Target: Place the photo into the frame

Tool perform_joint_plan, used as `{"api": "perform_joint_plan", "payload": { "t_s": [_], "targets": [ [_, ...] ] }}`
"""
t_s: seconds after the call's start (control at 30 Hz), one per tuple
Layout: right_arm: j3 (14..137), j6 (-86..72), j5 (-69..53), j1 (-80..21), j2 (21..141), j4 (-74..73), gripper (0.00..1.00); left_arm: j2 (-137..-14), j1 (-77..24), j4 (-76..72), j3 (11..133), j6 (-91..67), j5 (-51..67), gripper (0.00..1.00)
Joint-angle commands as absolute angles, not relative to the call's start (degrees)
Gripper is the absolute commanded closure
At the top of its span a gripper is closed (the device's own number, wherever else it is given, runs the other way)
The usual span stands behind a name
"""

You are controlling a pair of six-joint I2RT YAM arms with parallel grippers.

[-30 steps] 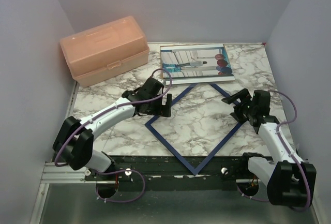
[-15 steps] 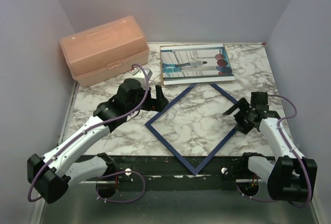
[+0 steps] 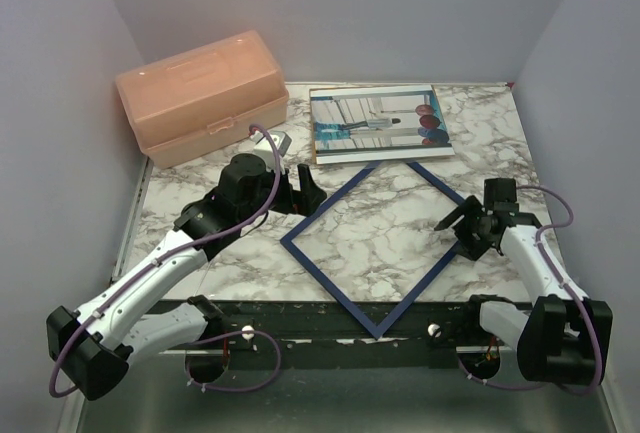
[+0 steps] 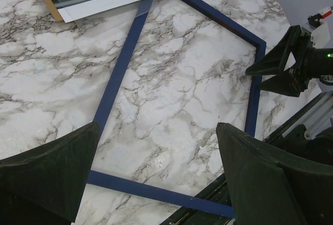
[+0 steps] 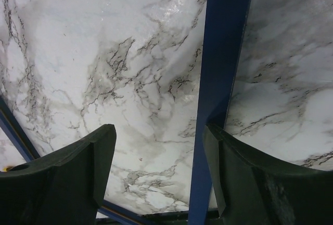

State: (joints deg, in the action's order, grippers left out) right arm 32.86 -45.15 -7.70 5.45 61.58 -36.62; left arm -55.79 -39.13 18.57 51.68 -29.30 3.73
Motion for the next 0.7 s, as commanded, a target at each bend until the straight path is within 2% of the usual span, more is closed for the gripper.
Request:
{"api": "perform_joint_plan", "payload": {
  "t_s": [0.0,0.3,0.67],
  "targets": [
    [29.2,-43.9,-9.1,5.4,65.3,-35.6,0.28,-56.6,-39.3,19.1,52.6,-28.3,5.0,0.01],
    [30.9,-44.3,-7.5,0.3,67.9,-35.5,0.29,-57.2,-39.3,20.1,53.3,-28.1,4.3,0.02],
    [46.1,-43.9,-0.2,-9.1,70.5,-44.6,0.25,-57.0,-39.3,19.9,53.4,-28.1,4.5,0.02]
  ]
}}
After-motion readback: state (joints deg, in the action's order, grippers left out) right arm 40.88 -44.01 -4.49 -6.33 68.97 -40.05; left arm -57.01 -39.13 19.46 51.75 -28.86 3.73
